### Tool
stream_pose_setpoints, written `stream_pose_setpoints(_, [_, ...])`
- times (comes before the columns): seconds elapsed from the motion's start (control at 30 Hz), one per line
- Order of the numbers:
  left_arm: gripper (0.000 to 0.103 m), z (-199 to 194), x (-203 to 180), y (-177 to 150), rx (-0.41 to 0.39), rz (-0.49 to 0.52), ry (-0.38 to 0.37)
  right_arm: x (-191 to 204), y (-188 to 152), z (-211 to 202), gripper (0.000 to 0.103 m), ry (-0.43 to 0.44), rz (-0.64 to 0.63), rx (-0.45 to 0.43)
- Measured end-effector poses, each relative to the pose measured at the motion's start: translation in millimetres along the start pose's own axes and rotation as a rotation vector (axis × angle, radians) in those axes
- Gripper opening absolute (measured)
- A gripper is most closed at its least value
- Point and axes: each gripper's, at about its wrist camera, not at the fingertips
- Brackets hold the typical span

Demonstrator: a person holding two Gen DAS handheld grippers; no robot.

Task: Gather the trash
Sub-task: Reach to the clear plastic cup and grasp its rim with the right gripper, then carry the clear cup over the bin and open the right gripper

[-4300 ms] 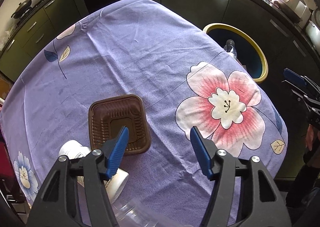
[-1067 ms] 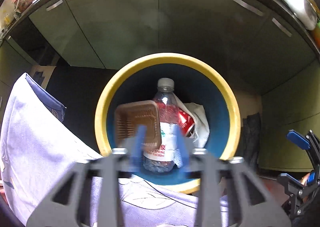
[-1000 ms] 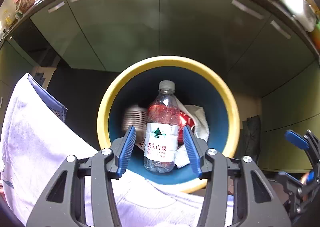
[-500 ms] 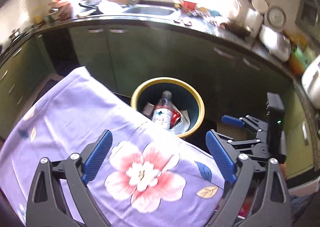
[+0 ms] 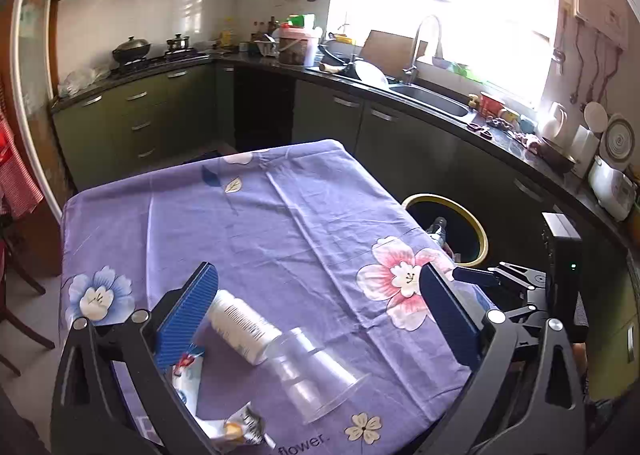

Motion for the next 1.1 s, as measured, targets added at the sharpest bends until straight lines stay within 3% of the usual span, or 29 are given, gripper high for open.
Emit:
stream_pose_setpoints(0.2, [0.096,-27,39,-36,-0.020,-0.101,0.050,73,-14,-1,0.062,0.099,-0.181,-0.015])
stream_pose_setpoints(0.43, [0.096,-30,59,-69,0.002,-0.167,0.062,111,-31,27,0.048,0.071,-0.270,0.015])
stream_pose_setpoints(0.7, [0.096,-32,66,-86,0.017,-0.182,0.081,115,-36,76,0.027,0.007,-0.265,0.063])
stream_pose_setpoints(0.8, [0.096,-33,67,-88,0.018,-0.182,0.087,114,-35,86,0.006,0.001,-0.252,0.071])
stream_pose_setpoints(1.1, [0.096,-28,68,-93,0.038,-0.193,0.079,95,-25,69,0.005,0.049,-0.177,0.073])
Point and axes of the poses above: each gripper's, at about its wrist camera, not at the fingertips, and z roughly the way its jaws point, x to its left, y to its top, and after that the axes turned 4 degrees about z, right-handed
